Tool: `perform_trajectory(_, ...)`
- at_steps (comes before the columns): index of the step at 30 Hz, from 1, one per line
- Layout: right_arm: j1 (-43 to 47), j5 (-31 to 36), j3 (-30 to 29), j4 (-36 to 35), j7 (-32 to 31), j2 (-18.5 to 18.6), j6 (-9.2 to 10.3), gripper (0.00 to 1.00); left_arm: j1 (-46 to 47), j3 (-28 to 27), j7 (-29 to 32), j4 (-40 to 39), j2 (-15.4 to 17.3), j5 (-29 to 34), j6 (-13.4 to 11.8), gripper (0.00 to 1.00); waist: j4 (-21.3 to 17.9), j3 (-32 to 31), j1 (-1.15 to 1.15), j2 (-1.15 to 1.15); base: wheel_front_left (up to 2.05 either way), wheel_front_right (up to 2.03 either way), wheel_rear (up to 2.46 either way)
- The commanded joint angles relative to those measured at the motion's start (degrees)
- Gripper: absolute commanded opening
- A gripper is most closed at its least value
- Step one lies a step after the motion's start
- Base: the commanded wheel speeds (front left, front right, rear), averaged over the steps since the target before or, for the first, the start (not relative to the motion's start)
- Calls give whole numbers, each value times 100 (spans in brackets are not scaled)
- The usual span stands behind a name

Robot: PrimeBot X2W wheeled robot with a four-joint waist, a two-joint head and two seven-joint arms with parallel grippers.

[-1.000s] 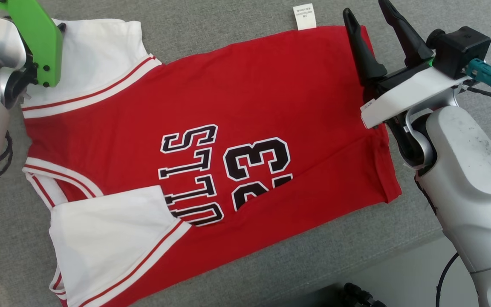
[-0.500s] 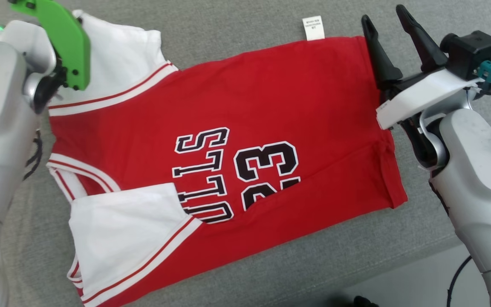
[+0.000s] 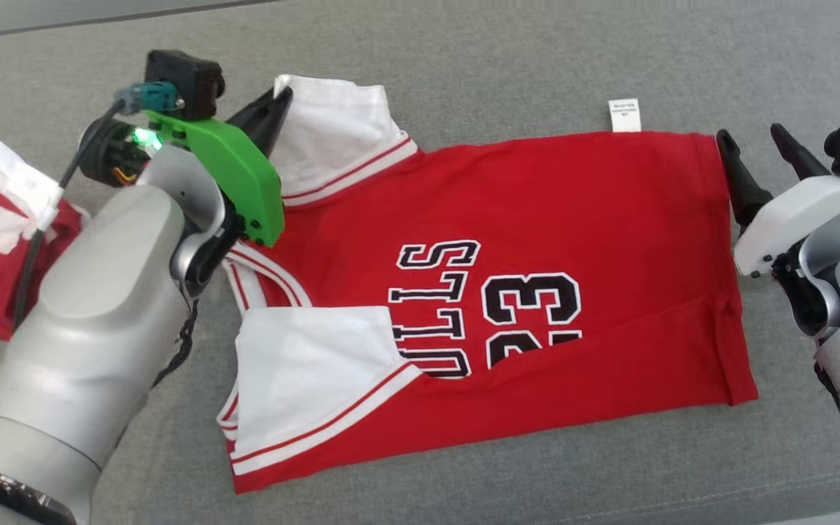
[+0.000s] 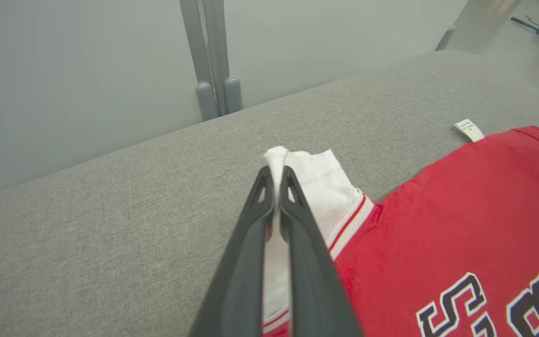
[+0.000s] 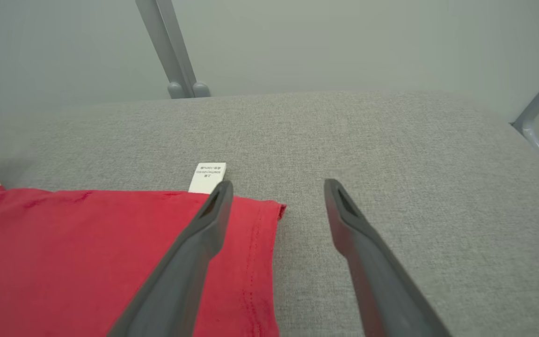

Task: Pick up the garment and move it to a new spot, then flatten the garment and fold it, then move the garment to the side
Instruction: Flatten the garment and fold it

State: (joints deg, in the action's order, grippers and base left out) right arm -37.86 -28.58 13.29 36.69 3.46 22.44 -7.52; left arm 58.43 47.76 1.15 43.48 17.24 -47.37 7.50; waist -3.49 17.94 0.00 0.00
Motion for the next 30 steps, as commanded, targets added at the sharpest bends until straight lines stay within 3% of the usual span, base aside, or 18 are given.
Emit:
perform_trajectory(1,100,-87,-58,123,-99,88,5,100,-220,38,-68,-126,22,0,-15,0,613,-523,0,0,0,0,0)
perform_trajectory(16,-434,-402,170,1484,-736,676,5,100,-1149,467,-92,-1868,1,241,-531,0,1172,-58,0,0,0,0,0)
perform_trajectory(30,-974,-136,850,2489,-558,554,4,100,-1117,509,51,-2293,37,224,-719,0,1178,122,0,0,0,0,0)
